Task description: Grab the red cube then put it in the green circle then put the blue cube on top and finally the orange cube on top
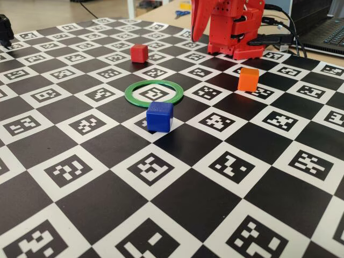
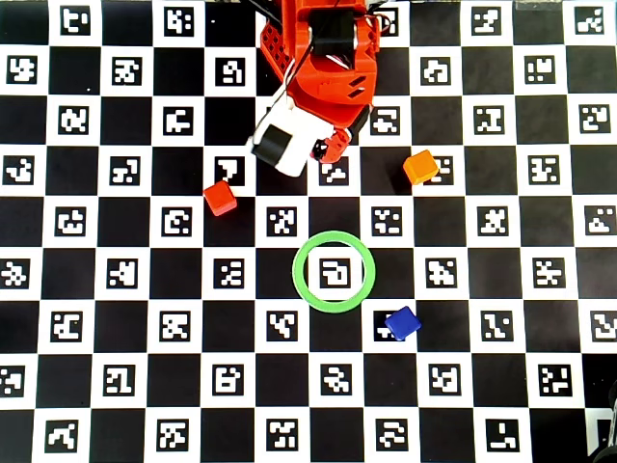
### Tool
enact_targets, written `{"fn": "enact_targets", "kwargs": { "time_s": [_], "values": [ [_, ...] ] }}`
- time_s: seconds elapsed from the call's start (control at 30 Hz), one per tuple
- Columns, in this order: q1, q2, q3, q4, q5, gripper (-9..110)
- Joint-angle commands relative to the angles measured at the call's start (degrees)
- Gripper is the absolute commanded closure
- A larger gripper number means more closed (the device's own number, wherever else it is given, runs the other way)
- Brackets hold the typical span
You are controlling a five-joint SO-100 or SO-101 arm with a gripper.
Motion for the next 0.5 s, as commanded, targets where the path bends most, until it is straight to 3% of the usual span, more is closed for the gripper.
{"fn": "enact_targets", "kwargs": {
  "time_s": [0.0,0.17,0.47],
  "values": [
    [2.2,-3.1,-12.3,2.2,13.6,84],
    [7.0,-13.2,-21.6,5.4,31.7,70],
    [17.4,-35.3,-37.4,10.1,52.2,65]
  ]
}}
